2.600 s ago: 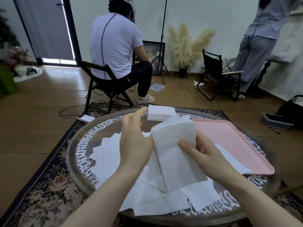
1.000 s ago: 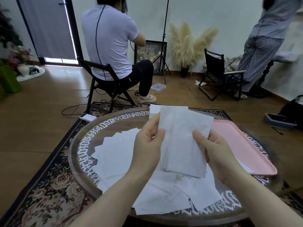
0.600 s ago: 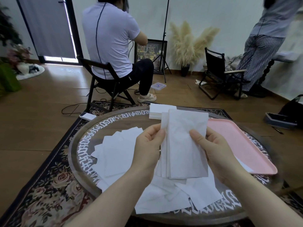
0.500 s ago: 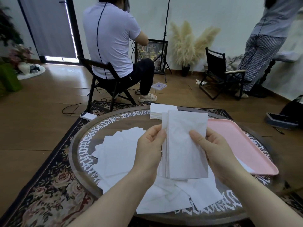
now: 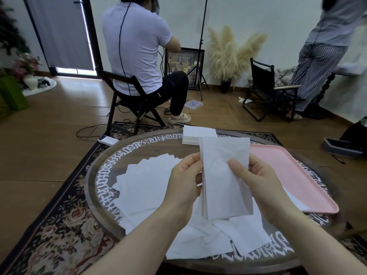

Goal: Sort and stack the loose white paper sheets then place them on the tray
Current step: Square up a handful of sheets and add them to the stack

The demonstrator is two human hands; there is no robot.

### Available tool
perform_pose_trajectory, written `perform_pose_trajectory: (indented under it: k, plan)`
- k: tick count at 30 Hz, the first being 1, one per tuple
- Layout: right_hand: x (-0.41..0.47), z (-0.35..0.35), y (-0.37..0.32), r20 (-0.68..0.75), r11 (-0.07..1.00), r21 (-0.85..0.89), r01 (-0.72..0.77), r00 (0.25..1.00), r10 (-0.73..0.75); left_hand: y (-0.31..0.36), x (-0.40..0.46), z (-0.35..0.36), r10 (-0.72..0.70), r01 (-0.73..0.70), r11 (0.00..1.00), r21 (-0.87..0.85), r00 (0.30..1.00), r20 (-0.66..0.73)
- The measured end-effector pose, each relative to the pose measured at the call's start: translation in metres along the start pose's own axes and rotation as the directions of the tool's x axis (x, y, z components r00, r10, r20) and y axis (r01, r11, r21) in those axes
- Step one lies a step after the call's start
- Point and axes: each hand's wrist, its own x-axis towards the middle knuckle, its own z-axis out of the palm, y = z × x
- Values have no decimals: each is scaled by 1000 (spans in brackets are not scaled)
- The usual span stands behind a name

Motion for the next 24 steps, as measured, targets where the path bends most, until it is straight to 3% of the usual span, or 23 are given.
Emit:
perform_pose_trajectory:
  k: [13,18,21,24]
  plan:
    - [1,0,0,5,1000,-14,18,1000,-17,2,-1,-2,9,-13,998,66,999,54]
    - [-1,4,-1,24,999,31,17,1000,-17,-1,-1,-2,85,-84,995,55,996,-18]
    - [1,3,3,-110,1000,-15,26,994,-27,1,4,-7,76,-73,996,49,995,-70]
    - [7,-3,4,-199,996,-43,-81,977,71,7,8,-11,19,-23,998,-66,998,-67]
